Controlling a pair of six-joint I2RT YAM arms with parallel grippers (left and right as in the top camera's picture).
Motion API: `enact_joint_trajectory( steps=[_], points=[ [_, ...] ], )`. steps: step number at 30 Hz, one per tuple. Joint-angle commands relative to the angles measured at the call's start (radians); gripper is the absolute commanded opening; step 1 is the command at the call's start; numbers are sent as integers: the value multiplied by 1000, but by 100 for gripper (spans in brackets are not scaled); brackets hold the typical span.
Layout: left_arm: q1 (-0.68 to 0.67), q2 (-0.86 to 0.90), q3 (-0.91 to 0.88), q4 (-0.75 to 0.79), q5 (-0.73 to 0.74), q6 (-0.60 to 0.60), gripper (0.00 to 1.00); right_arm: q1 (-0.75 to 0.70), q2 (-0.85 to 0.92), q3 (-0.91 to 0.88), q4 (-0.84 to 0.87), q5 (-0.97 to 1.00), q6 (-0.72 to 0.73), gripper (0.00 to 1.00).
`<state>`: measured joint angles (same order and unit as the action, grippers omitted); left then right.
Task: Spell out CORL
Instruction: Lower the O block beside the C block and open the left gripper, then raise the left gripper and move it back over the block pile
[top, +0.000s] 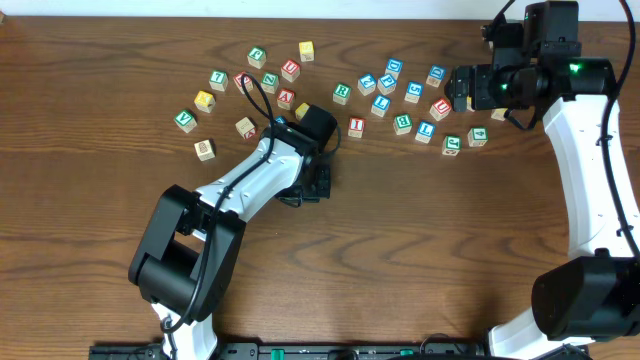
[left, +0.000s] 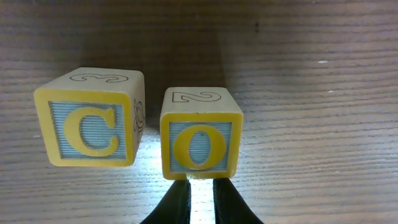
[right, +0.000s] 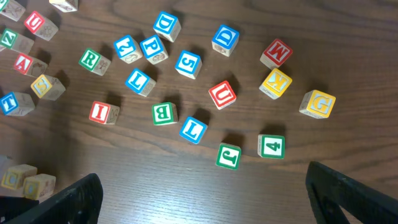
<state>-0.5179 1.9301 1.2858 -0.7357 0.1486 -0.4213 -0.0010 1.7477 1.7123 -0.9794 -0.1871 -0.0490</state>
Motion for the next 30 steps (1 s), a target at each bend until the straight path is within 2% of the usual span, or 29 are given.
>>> enact_joint_trajectory(
  steps=[1, 13, 23, 30],
  points=[
    [3, 9, 15, -2, -2, 8, 14, 16, -4, 21, -2, -6, -12, 99],
    [7, -44, 69, -15, -1, 9, 13, 16, -4, 21, -2, -6, -12, 99],
    [9, -142, 146, -45, -3, 73, 13, 16, -4, 21, -2, -6, -12, 99],
    [79, -204, 146, -67, -3, 113, 13, 16, -4, 21, -2, -7, -12, 99]
  ],
)
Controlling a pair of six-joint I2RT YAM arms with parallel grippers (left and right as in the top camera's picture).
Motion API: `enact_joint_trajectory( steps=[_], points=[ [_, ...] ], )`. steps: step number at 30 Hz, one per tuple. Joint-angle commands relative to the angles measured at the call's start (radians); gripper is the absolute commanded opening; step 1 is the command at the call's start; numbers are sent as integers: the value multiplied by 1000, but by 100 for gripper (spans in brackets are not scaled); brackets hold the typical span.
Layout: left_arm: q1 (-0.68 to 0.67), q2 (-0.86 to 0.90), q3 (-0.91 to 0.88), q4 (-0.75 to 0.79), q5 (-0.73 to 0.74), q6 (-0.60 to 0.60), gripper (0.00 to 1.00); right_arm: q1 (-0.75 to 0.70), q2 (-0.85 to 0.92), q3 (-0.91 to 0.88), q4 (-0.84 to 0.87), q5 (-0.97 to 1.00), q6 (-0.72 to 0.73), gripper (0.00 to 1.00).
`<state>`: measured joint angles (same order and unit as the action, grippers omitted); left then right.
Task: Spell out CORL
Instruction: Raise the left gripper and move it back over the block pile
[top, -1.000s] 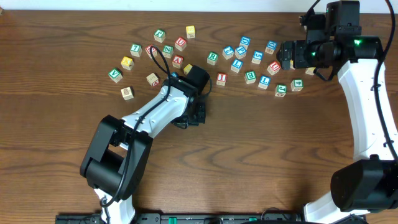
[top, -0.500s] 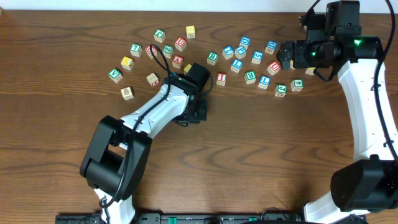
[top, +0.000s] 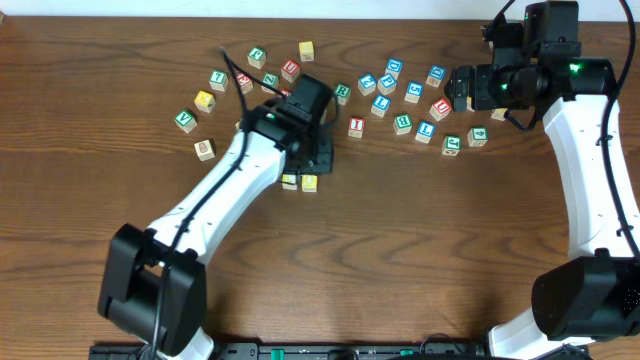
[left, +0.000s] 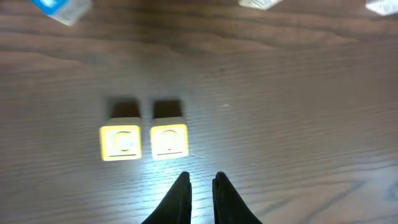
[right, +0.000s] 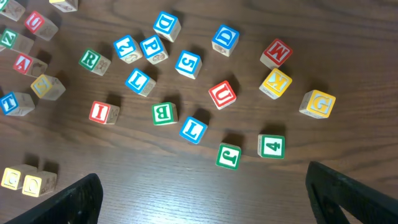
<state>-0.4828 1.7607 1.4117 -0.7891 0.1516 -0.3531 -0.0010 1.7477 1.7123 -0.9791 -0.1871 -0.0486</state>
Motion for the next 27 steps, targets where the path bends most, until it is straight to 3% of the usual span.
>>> enact_joint_trajectory(
  steps=[1, 14, 27],
  points=[
    [60, -42, 21, -19, -6, 54, 13, 16, -4, 21, -2, -6, -12, 99],
    [246, -95, 21, -44, -6, 227, 14, 16, -4, 21, -2, -7, -12, 99],
    [309, -95, 20, -36, -5, 313, 14, 16, -4, 21, -2, -6, -12, 99]
  ],
)
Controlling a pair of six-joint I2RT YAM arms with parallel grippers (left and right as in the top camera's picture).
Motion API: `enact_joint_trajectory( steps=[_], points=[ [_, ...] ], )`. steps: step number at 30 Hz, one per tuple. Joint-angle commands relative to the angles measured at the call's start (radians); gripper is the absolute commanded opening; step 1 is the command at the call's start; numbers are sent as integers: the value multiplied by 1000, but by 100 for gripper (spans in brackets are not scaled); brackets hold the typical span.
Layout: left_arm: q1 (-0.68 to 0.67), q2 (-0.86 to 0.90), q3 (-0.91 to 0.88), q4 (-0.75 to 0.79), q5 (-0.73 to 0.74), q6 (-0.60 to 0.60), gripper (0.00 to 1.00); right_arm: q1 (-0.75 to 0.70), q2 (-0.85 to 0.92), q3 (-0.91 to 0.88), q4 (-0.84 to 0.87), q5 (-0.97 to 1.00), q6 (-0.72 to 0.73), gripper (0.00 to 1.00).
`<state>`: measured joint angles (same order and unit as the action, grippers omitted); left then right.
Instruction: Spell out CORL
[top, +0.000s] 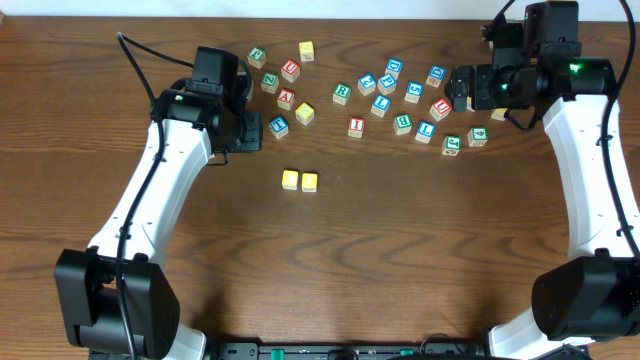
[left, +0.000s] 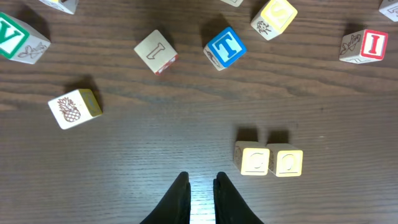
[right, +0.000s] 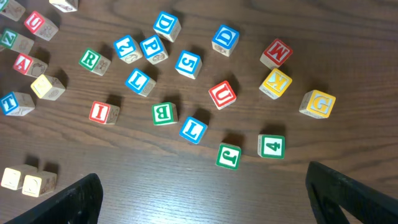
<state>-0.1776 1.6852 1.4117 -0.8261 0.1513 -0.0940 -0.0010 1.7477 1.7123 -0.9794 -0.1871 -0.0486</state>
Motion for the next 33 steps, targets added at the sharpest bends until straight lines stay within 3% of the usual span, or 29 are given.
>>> enact_joint_trajectory(
  steps=[1, 33],
  points=[
    [4, -19, 20, 0, -5, 59, 13, 16, -4, 21, -1, -6, -12, 99],
    [4, -19, 19, -3, -5, 61, 14, 85, 0, 11, 29, -111, -8, 99]
  ],
)
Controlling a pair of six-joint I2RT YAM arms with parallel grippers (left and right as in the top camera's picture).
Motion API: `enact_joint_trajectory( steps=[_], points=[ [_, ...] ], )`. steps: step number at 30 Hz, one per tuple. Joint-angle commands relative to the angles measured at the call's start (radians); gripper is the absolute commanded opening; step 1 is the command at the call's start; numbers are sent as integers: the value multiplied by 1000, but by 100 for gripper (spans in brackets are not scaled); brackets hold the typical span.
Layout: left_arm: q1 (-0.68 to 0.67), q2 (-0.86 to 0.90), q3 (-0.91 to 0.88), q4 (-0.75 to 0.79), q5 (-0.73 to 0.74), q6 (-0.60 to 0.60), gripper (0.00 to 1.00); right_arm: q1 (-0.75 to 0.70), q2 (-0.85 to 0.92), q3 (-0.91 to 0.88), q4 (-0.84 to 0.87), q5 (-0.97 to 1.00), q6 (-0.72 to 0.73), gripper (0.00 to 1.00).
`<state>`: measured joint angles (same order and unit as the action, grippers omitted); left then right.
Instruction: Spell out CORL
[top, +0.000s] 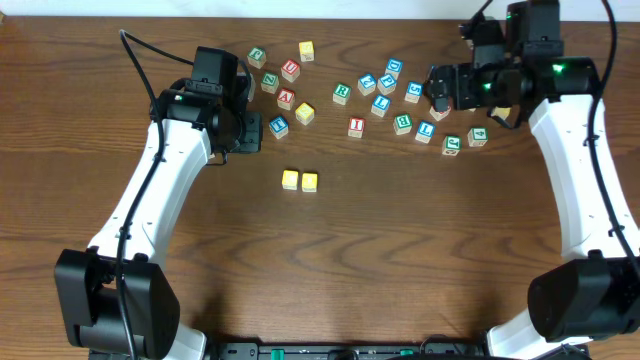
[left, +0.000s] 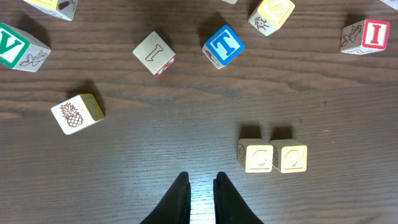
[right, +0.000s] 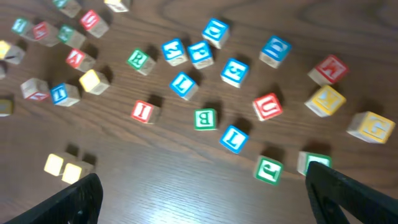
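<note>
Two yellow blocks, C (top: 290, 180) and O (top: 309, 181), stand side by side touching at mid table; the left wrist view shows the same C (left: 259, 158) and O (left: 292, 158). A green R block (top: 342, 93) and a blue L block (top: 425, 130) lie among the loose blocks at the back. My left gripper (left: 199, 180) hovers shut and empty, to the left of the pair. My right gripper (right: 202, 190) hangs wide open and empty above the right cluster, where the R (right: 138, 60) and L (right: 234, 139) show.
Loose letter blocks are scattered along the back of the table. Near my left gripper are a blue T (left: 223, 46), a pineapple block (left: 77, 113) and a green V (left: 15, 46). A red I (top: 356, 126) lies behind the C and O pair.
My right arm has shifted left over the block cluster, still wide open. The left arm and the C and O blocks are where they were.
My left gripper was low right behind the O block, set beside the C. Then it was raised above the pair. Then it stood back at the upper left, away from them. The right arm held still until its shift left now.
</note>
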<state>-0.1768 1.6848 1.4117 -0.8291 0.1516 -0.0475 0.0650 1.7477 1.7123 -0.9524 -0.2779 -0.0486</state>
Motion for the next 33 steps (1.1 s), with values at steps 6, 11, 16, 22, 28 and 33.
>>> enact_joint_trajectory(
  steps=[6, 11, 16, 22, 28, 33],
  points=[
    [3, -19, 19, 4, -6, 14, 14, 70, 0, 11, 3, -20, -7, 99],
    [3, -19, 19, 20, -6, 14, 14, 102, 0, 11, 9, -12, 26, 99],
    [3, -19, 29, 34, -5, 13, 13, 131, 0, 19, -1, 23, 73, 99],
    [4, -19, 89, 34, -6, 13, 14, 141, 0, 77, -34, 48, 78, 99],
    [4, -19, 142, 35, -6, 13, 14, 140, 0, 106, -22, 48, 77, 99],
    [5, -19, 144, 38, -55, 9, 14, 142, 7, 105, -13, 48, 77, 99]
  ],
)
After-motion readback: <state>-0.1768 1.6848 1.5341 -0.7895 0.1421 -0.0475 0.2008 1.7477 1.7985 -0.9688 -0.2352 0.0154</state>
